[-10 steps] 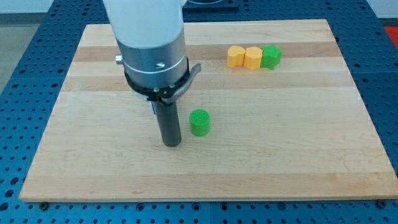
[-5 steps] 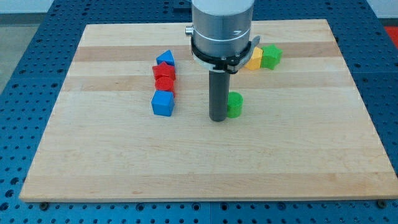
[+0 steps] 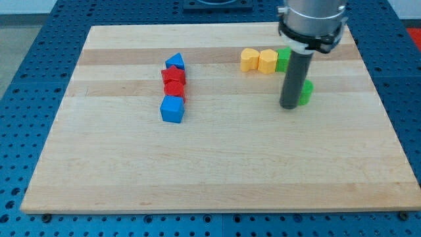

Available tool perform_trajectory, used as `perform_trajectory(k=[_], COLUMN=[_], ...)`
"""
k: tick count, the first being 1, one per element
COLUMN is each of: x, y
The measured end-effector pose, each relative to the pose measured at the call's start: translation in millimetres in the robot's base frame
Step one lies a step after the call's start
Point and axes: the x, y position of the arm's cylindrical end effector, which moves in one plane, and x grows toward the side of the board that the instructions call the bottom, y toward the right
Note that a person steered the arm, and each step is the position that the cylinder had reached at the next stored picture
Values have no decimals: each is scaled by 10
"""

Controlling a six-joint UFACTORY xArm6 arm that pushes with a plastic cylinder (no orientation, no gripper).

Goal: Place the green circle close to the green star

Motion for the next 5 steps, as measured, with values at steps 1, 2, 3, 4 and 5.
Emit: perform_trajectory(k=[1, 2, 3, 4, 5], x=[-63, -95, -90, -110, -235], y=[162, 344, 521, 566, 566])
